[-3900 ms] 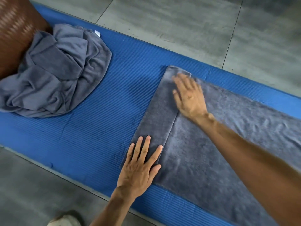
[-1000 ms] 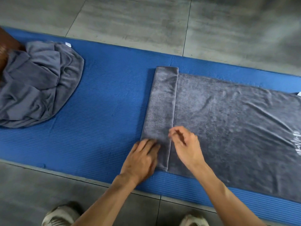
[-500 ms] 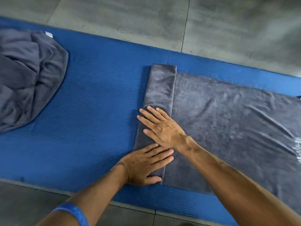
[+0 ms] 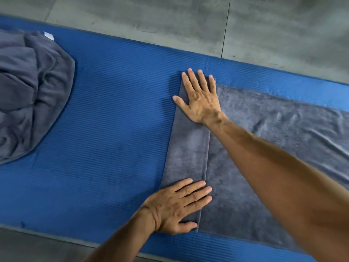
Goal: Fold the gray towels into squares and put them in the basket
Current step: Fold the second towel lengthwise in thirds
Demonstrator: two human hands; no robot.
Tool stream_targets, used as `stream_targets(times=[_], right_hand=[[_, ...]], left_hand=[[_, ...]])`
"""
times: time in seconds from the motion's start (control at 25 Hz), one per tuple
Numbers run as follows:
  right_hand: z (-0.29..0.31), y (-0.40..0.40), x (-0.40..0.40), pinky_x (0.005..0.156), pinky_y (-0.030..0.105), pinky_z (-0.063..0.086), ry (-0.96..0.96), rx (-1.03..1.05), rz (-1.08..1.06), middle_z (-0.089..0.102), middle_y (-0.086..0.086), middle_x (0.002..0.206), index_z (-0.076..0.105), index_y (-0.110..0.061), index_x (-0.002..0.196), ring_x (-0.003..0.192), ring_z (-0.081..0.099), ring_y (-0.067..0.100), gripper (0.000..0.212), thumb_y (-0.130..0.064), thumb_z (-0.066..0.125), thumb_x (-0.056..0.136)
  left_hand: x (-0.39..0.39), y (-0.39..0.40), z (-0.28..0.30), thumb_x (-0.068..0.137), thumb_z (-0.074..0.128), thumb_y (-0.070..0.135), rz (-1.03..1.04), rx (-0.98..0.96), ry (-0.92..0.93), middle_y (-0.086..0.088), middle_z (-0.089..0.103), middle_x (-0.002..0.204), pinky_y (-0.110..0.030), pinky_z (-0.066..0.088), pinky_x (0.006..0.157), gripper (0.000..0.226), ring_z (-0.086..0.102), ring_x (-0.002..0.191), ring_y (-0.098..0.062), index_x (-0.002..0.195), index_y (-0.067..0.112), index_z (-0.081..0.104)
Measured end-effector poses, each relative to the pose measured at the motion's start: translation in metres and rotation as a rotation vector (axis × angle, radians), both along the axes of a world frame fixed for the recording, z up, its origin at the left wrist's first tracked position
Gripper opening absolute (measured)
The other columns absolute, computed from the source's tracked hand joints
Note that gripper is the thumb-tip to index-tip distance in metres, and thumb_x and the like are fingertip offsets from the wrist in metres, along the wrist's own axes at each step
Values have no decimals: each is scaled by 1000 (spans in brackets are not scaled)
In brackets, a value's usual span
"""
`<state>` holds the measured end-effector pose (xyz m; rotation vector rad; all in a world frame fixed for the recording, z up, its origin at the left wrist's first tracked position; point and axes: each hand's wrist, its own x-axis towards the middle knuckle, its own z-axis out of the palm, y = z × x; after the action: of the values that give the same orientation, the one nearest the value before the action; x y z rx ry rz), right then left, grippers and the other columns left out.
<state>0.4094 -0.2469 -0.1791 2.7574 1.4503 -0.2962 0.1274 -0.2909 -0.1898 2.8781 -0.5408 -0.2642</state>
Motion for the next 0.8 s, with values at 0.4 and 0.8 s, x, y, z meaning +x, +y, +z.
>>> stream_targets(times=[0.4, 0.8], right_hand=[[26, -14, -20, 123, 48, 2, -7, 224, -41, 10, 7, 165, 13, -16, 158, 152, 5, 30, 71, -57, 24, 101], [9, -144, -152, 118, 47, 27, 301, 457, -138, 54, -2, 144, 62, -14, 129, 143, 37, 20, 44, -30, 39, 95]], left_hand=[[3, 2, 2, 96, 34, 58, 0, -29, 19, -6, 8, 164, -42, 4, 122, 75, 2, 151, -22, 156, 16, 16], [9, -29, 30, 86, 54, 27, 738, -625, -184, 4, 69, 113, -26, 42, 99, 25, 52, 115, -12, 94, 15, 75]])
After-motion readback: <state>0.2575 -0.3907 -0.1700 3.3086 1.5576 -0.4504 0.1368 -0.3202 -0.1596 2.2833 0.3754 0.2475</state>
